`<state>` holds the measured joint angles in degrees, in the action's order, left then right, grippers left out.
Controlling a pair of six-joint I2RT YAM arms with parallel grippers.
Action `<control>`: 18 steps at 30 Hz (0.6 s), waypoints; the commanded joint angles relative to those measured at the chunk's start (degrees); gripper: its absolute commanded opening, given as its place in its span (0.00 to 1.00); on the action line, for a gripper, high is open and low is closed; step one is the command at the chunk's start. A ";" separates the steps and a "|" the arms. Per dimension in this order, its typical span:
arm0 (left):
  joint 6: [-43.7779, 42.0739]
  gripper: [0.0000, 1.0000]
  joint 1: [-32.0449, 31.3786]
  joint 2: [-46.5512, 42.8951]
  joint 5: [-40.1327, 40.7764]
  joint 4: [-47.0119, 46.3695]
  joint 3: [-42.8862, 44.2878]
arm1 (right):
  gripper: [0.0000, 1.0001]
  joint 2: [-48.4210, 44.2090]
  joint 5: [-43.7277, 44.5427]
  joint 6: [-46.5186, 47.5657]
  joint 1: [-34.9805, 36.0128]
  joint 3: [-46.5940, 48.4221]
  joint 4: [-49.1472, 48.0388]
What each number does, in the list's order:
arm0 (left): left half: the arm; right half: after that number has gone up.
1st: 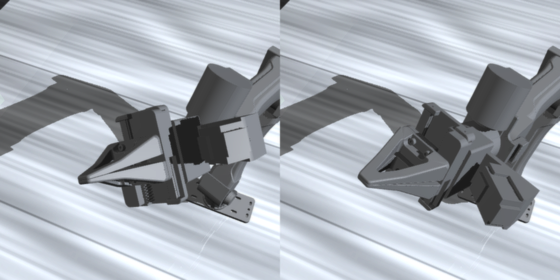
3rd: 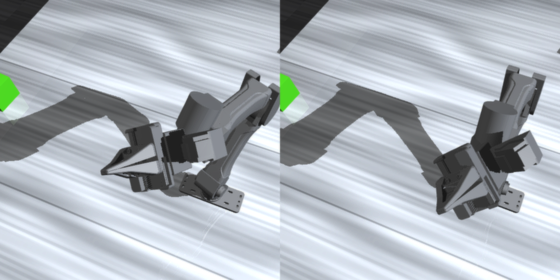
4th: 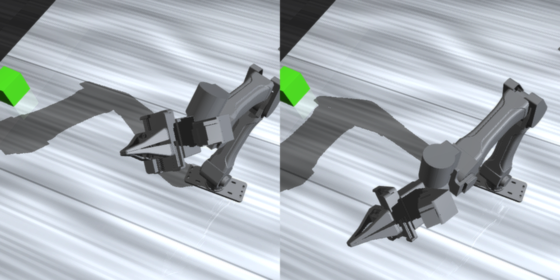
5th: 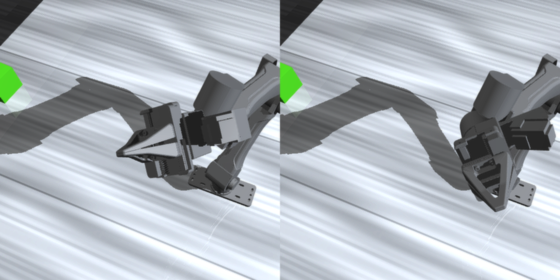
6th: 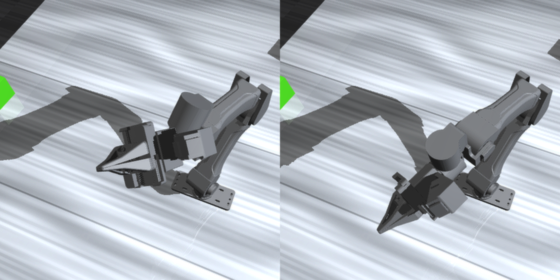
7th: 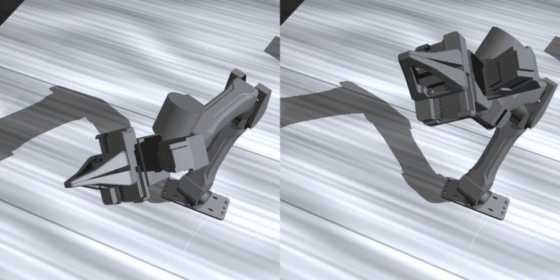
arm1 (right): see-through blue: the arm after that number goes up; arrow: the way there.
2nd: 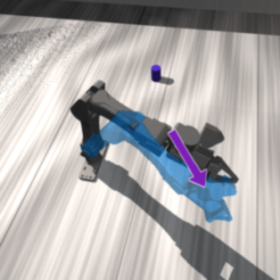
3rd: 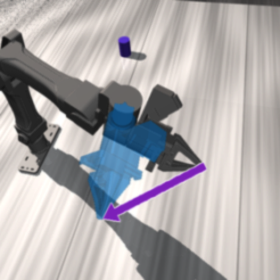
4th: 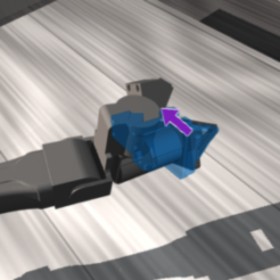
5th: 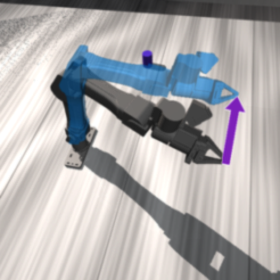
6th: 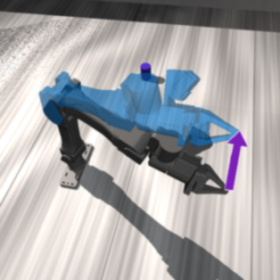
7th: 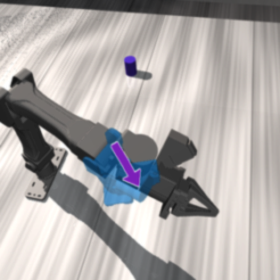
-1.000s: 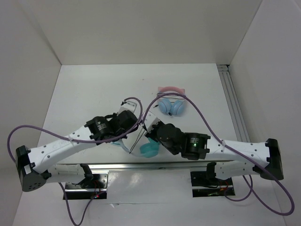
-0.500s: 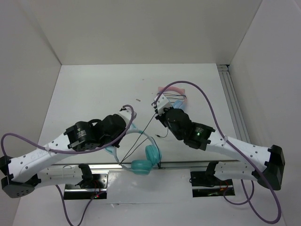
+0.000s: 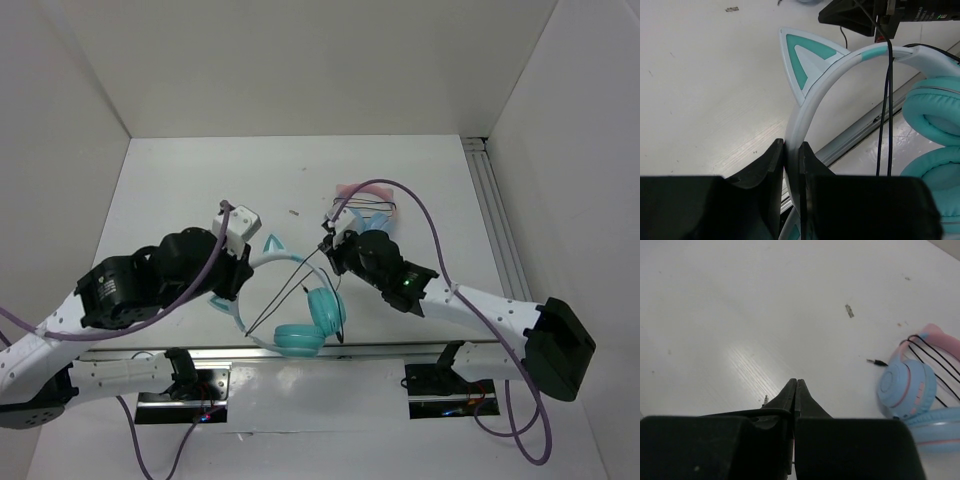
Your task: Wrap the headphones
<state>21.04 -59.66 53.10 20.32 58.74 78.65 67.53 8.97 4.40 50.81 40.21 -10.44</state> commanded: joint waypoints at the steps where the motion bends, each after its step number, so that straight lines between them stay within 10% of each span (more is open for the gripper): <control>1: 0.32 0.00 -0.37 -3.36 -0.47 -5.64 4.40 | 0.00 2.34 -5.01 -3.70 -2.55 -1.27 -9.85; 5: 0.85 0.00 -0.37 -3.97 0.07 -9.69 5.63 | 0.02 6.29 -15.79 -9.05 -2.55 -2.84 -18.72; 9: 2.07 0.00 -0.37 -1.87 -1.24 -11.63 8.35 | 0.36 14.97 -23.90 -15.64 -2.55 -3.21 -31.73; 18: 7.09 0.00 -0.37 -1.85 2.44 -17.42 8.19 | 0.38 35.81 -30.94 -23.65 -4.92 -1.01 -50.90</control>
<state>24.16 -59.83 52.77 21.32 50.46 85.86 100.22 -18.22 -14.81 47.42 37.89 -47.86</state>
